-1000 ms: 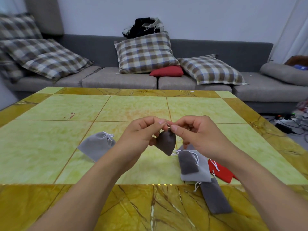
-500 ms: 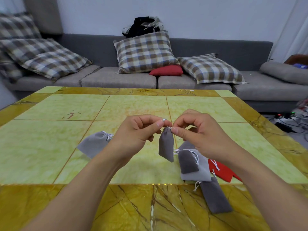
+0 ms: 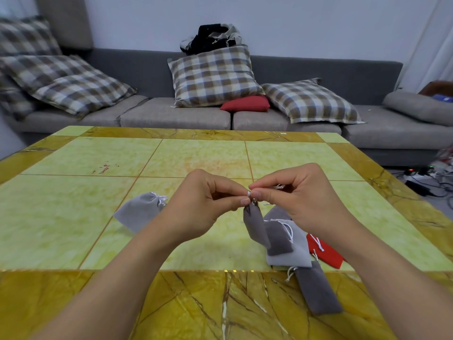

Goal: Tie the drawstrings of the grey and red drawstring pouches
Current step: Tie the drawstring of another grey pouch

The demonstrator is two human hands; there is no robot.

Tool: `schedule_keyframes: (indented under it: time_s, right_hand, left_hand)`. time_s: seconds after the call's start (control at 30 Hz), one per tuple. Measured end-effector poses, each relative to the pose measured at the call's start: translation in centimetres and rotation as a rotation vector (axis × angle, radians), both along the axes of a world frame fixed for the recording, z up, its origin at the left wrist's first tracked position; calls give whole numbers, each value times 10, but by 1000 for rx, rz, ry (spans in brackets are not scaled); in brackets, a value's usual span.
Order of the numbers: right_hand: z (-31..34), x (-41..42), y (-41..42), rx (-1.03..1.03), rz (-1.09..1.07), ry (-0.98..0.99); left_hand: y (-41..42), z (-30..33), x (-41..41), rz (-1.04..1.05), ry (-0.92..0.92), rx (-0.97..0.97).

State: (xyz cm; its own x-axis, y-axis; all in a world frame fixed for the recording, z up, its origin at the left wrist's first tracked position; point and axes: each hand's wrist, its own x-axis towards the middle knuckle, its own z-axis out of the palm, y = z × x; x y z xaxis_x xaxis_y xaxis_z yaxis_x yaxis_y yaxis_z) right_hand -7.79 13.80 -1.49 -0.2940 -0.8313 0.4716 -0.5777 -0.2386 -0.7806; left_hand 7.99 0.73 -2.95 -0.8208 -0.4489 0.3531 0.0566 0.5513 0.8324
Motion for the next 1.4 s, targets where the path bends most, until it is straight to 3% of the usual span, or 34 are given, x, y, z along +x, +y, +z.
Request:
schedule_keyframes:
  time_s: [0.33,0.47,0.67,0.93,1.4]
  right_hand:
    - [-1,3,-3,-215,-64,570]
    - [-1,5,-5,-85,-67,707]
    - [-5,6,-8,155,-28,704]
    - [-4,10,-5,1,24,465]
    - [-8,12,-6,-120,-56,334]
  left_hand:
    - [2,6,2,33,-7,12]
    - [0,3,3,46,-32,61]
    - [5,2,0,49,-27,204]
    - [11,13,2,56,131,608]
    - [15,13,-3,181,172,570]
